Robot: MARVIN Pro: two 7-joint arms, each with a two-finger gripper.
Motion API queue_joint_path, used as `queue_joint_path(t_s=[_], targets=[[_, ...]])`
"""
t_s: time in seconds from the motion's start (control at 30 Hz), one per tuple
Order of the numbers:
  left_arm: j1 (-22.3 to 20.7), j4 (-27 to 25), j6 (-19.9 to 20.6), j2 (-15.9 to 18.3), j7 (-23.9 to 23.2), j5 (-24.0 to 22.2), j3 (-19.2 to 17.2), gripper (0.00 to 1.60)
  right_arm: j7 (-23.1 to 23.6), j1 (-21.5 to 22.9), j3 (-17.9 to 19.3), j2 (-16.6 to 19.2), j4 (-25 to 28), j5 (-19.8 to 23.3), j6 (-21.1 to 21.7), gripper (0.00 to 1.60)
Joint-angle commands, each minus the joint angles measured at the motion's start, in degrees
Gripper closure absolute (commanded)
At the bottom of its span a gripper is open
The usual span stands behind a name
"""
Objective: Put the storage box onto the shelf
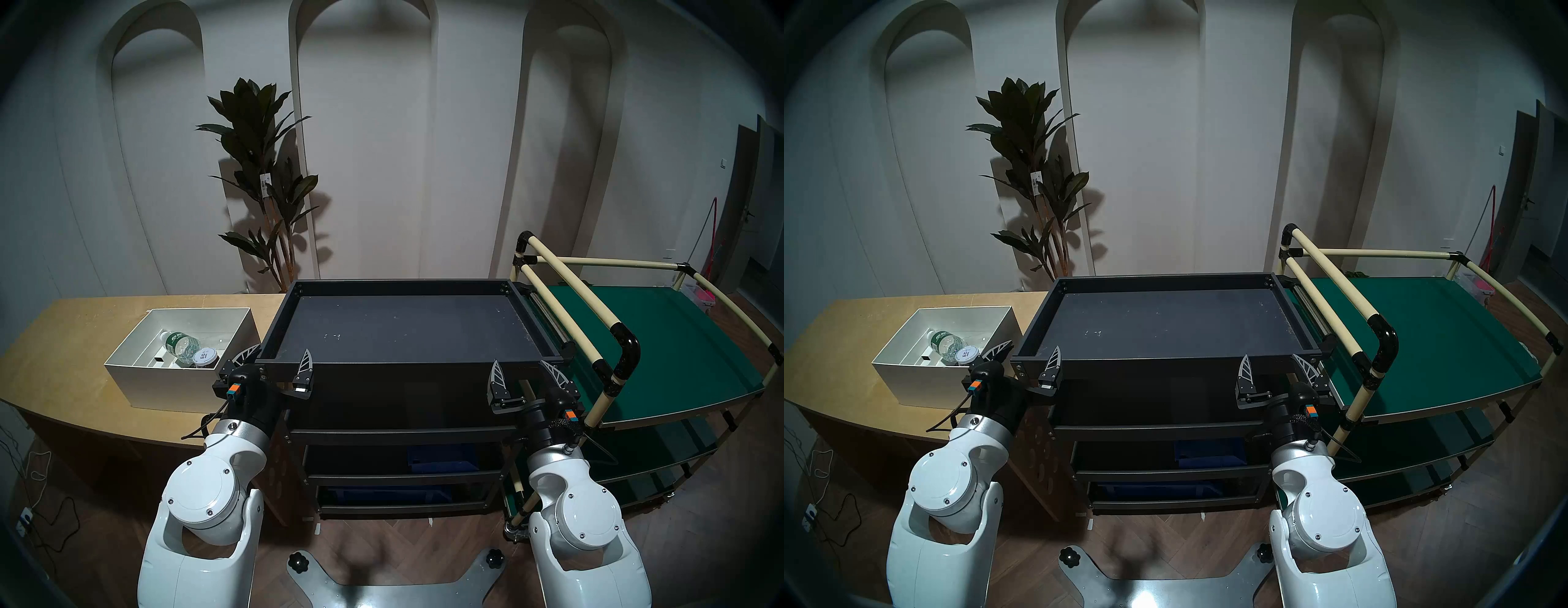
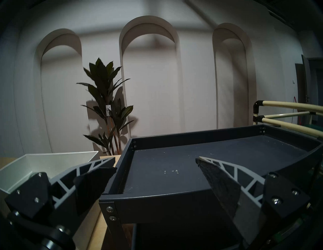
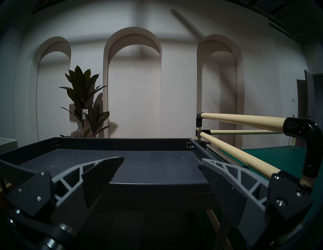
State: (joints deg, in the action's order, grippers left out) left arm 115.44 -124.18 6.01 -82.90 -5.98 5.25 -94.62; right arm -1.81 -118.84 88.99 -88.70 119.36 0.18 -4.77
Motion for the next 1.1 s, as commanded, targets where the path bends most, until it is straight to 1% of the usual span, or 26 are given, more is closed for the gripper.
queue_joint_path(t_s=[0.0,0.03,0.1,0.13,0.2,0.27,0.3,0.33,0.37,0.43,0.47,0.53,0.57,0.6,0.63,0.67,0.7,0.73,0.83,0.97,1.03,1.07], targets=[[-2.0,-3.0,-2.1,7.8,-4.0,8.3,-6.2,0.00,-0.1,0.4,0.0,0.0,1.0,0.0,-0.3,0.00],[-2.6,-3.4,-2.5,6.1,-4.8,9.6,-7.6,0.00,-0.1,0.4,0.0,0.0,1.0,0.0,-0.3,0.00],[-3.3,-4.0,-3.1,9.0,-6.1,10.1,-9.8,0.00,-0.1,0.4,0.0,0.0,0.9,0.0,-0.3,0.00],[-3.9,-4.2,-3.2,8.2,-6.7,10.7,-10.6,0.00,-0.1,0.4,0.0,0.0,0.9,0.0,-0.3,0.00],[-4.7,-4.2,-3.5,10.3,-8.8,11.4,-13.4,0.00,-0.1,0.4,0.0,0.0,0.9,0.0,-0.3,0.00],[-5.5,-4.3,-3.5,10.4,-9.0,11.5,-13.8,0.00,-0.1,0.4,0.0,0.0,0.8,0.0,-0.3,0.00],[-5.9,-4.3,-3.8,11.8,-10.5,11.5,-15.7,0.00,-0.1,0.5,0.0,0.0,0.8,0.0,-0.3,0.00],[-6.9,-4.6,-3.7,12.6,-11.8,10.8,-16.9,0.00,-0.1,0.5,0.0,0.0,0.7,0.0,-0.3,0.00],[-6.9,-4.6,-3.7,12.6,-11.8,10.8,-16.9,0.00,-0.1,0.5,0.0,0.0,0.7,0.0,-0.3,0.00],[-7.6,-4.6,-3.9,14.7,-14.5,9.0,-19.9,0.00,0.0,0.5,0.0,0.0,0.5,0.0,-0.3,0.00],[-7.6,-4.6,-3.9,14.7,-14.5,9.0,-19.9,0.00,0.0,0.5,0.0,0.0,0.5,0.0,-0.3,0.00],[-7.8,-4.5,-4.1,15.6,-16.4,9.0,-21.3,0.00,0.0,0.6,0.0,0.0,0.4,0.0,-0.3,0.00],[-7.8,-4.3,-4.3,17.3,-17.5,8.6,-22.2,0.00,0.0,0.6,0.0,0.0,0.3,0.0,-0.3,0.00],[-7.9,-4.6,-4.5,16.3,-18.4,8.8,-22.6,0.00,0.0,0.6,0.0,0.0,0.3,0.0,-0.2,0.00],[-7.6,-4.7,-4.6,17.6,-20.3,8.7,-23.5,0.00,0.0,0.6,0.0,0.0,0.1,0.0,-0.2,0.00],[-7.6,-4.7,-4.6,17.6,-20.3,8.7,-23.5,0.00,0.0,0.6,0.0,0.0,0.1,0.0,-0.2,0.00],[-7.3,-4.5,-4.4,18.9,-21.0,8.4,-23.8,0.00,0.0,0.6,0.0,0.0,0.0,0.0,-0.2,0.00],[-7.4,-4.4,-4.5,18.9,-21.9,8.4,-24.6,0.00,0.0,0.7,0.0,0.0,0.0,0.0,-0.2,0.00],[-7.5,-3.0,-4.2,22.0,-25.6,8.3,-27.5,0.00,0.0,0.7,0.0,0.0,-0.3,0.0,-0.2,0.00],[-7.5,-1.1,-4.2,24.5,-29.5,8.9,-30.1,0.00,0.0,0.8,0.0,0.0,-0.5,0.0,-0.2,0.00],[-7.4,-0.6,-4.2,25.0,-30.3,9.4,-30.6,0.00,0.0,0.8,0.0,0.0,-0.5,0.0,-0.2,0.00],[-7.4,0.1,-4.3,25.7,-31.5,9.7,-31.2,0.00,0.0,0.9,0.0,0.0,-0.6,0.0,-0.3,0.00]])
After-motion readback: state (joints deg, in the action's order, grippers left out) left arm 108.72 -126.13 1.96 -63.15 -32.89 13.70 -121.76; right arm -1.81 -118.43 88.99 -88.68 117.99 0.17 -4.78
